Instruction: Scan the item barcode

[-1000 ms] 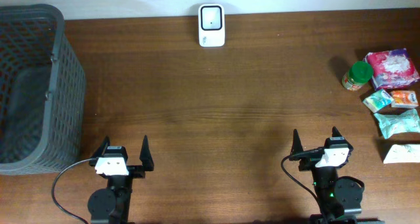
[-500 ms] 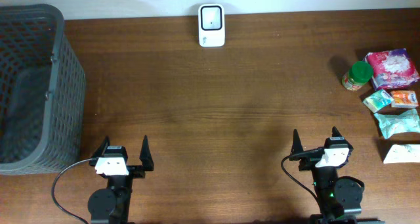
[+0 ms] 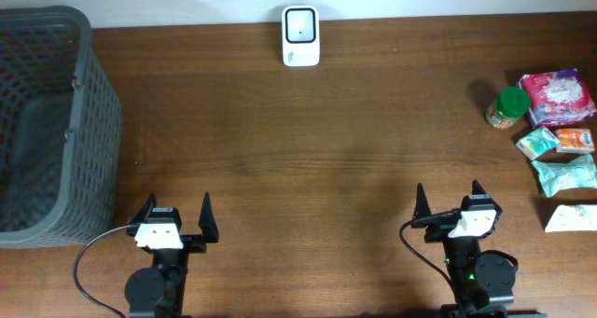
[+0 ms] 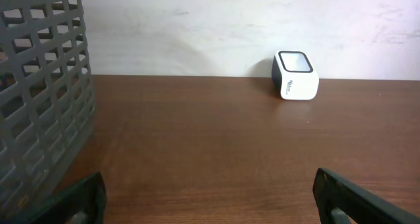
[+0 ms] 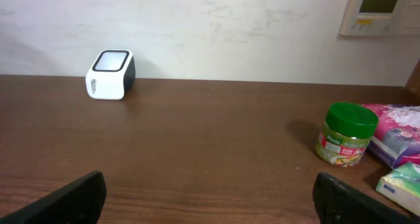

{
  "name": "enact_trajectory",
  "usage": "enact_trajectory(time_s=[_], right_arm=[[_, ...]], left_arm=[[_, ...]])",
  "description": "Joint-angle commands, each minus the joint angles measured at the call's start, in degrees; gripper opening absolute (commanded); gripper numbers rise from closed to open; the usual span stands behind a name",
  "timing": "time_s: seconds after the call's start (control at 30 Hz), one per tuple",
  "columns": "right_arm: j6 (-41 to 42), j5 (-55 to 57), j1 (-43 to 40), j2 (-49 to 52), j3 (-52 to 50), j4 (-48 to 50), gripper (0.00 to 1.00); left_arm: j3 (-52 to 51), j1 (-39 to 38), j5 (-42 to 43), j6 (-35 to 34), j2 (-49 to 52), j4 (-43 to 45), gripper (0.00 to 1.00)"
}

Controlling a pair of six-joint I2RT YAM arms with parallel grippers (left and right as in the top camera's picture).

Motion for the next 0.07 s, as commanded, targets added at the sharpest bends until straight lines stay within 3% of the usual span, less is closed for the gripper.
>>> enact_trajectory(time_s=[0.0, 0.03], right_arm=[[-0.4, 0.5, 0.3, -0.4, -0.5, -0.1, 0.99], [-0.4, 0.5, 0.3, -0.4, -0.5, -0.1, 0.99]], left_arm=[[-0.4, -0.2, -0.6, -0.5, -0.7, 0.1, 0.99], [-0.4, -0.2, -0.6, -0.5, -0.7, 0.1, 0.99]])
